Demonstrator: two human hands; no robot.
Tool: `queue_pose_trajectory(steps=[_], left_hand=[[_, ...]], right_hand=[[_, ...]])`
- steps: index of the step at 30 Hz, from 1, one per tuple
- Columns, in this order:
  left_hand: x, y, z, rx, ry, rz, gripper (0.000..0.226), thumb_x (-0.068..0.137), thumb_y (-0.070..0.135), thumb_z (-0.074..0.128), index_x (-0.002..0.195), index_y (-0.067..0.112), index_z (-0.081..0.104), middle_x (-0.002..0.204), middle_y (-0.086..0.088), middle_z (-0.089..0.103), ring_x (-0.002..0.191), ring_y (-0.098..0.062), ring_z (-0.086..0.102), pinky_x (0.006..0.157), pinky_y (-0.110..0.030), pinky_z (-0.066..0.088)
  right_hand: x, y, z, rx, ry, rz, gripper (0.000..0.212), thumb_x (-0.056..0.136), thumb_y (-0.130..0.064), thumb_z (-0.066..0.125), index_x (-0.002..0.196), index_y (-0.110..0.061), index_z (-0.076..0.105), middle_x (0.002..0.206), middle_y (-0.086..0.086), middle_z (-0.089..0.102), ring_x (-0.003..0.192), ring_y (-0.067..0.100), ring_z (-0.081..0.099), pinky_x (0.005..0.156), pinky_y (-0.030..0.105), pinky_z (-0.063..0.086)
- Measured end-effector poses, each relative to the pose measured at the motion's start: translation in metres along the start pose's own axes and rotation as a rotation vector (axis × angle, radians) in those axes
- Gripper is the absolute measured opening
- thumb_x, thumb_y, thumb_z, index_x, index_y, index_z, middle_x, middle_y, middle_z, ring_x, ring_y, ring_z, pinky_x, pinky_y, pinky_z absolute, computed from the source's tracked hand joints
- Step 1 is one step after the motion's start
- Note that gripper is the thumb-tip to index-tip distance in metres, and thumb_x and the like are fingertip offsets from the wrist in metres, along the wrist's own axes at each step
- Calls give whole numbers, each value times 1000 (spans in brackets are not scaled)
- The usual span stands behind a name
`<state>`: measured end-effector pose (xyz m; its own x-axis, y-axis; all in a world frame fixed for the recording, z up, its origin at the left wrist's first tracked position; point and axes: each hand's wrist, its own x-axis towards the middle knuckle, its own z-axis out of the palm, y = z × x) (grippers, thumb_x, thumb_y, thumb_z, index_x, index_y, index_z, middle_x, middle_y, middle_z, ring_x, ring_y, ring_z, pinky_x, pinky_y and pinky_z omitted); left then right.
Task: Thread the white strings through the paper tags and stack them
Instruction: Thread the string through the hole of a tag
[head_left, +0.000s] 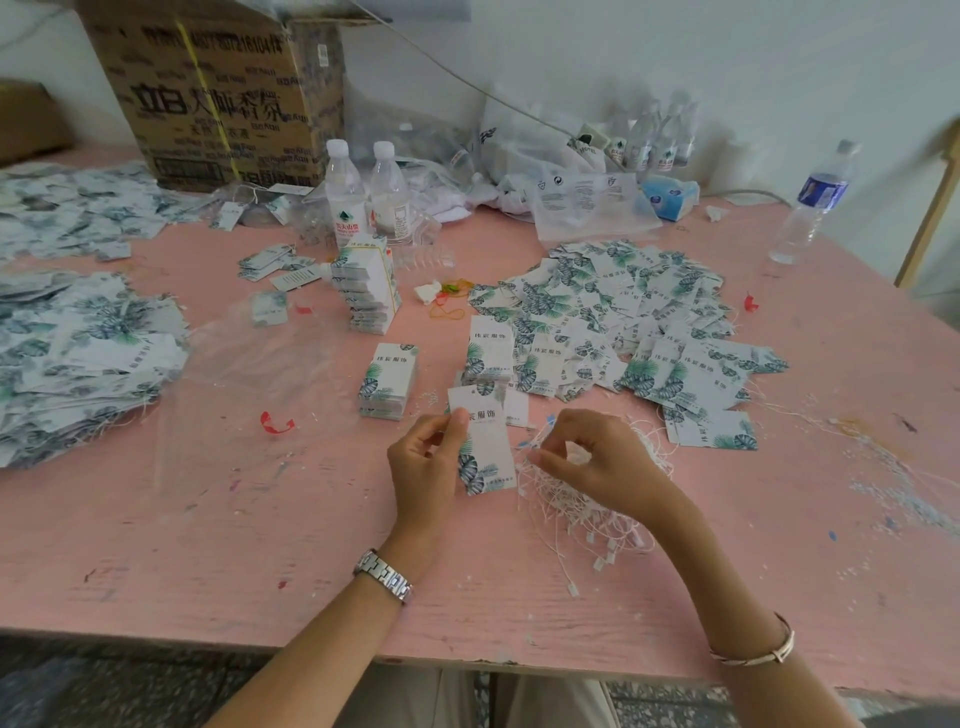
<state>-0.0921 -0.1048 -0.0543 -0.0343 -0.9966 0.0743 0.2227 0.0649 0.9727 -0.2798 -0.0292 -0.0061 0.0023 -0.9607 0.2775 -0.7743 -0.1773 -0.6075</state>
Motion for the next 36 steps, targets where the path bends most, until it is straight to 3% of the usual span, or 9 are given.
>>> queue_pose_trajectory(steps=[3,6,10,13,16,27,31,34,36], left_hand=[[0,1,0,-22,9,-5,16,91,18,74,76,17,77,75,-8,70,72,-11,59,68,-33,48],[-1,1,0,-25,-25,-24,15,91,20,74,77,15,78,87,-24,71,77,-19,61,72,-37,49],[-2,-1,-1,-14,-27,-31,16,91,21,74,80,10,78,86,-22,71,77,-19,62,72,-39,50],[-1,-1,-2,-23,-7,-42,14,91,21,75,79,12,78,82,-12,75,76,-16,67,71,-39,52],[-2,0,-2,-33,-13,-57,13,88,26,77,78,17,79,84,-11,76,79,-21,70,73,-44,55],[-3,4,-2,-51,-2,-58,16,84,32,77,78,18,79,88,-22,74,83,-31,69,79,-58,55],[-2,4,-3,-79,-1,-66,15,90,23,75,77,19,79,87,-18,75,81,-26,69,76,-49,56],[-3,5,-3,-81,-45,-53,17,91,23,74,76,15,77,82,-15,72,78,-20,63,73,-37,49],[-4,5,-3,-91,-73,-47,17,91,22,73,77,14,77,80,-15,71,77,-18,61,72,-33,48]], right_hand=[[-8,-6,1,-263,-110,-11,34,87,-57,66,70,-27,70,73,-13,54,73,2,48,60,23,35],[-9,-10,2,-346,-219,18,34,85,-61,65,70,-30,67,77,-11,53,78,7,49,60,21,31],[-5,-17,2,-384,-234,13,26,86,-58,66,78,-32,68,84,-11,54,83,7,50,61,22,32],[-1,-21,3,-344,-219,-37,10,90,-38,70,95,-31,73,91,-9,55,86,9,49,67,29,38],[2,-23,7,-366,-309,-78,12,90,-26,72,101,-28,76,101,-4,58,96,12,51,72,30,43],[3,-19,14,-448,-345,-180,14,91,-33,68,96,-21,72,101,-4,56,90,12,51,66,27,38],[5,-21,5,-175,-250,-106,5,86,-17,70,87,-22,70,93,-4,58,82,13,57,73,33,51],[9,-21,-11,245,-49,10,13,90,-6,67,83,-17,66,84,3,58,71,30,50,68,33,44],[14,-26,-26,561,79,74,8,90,-9,64,84,-14,64,80,5,57,71,26,48,73,28,42]])
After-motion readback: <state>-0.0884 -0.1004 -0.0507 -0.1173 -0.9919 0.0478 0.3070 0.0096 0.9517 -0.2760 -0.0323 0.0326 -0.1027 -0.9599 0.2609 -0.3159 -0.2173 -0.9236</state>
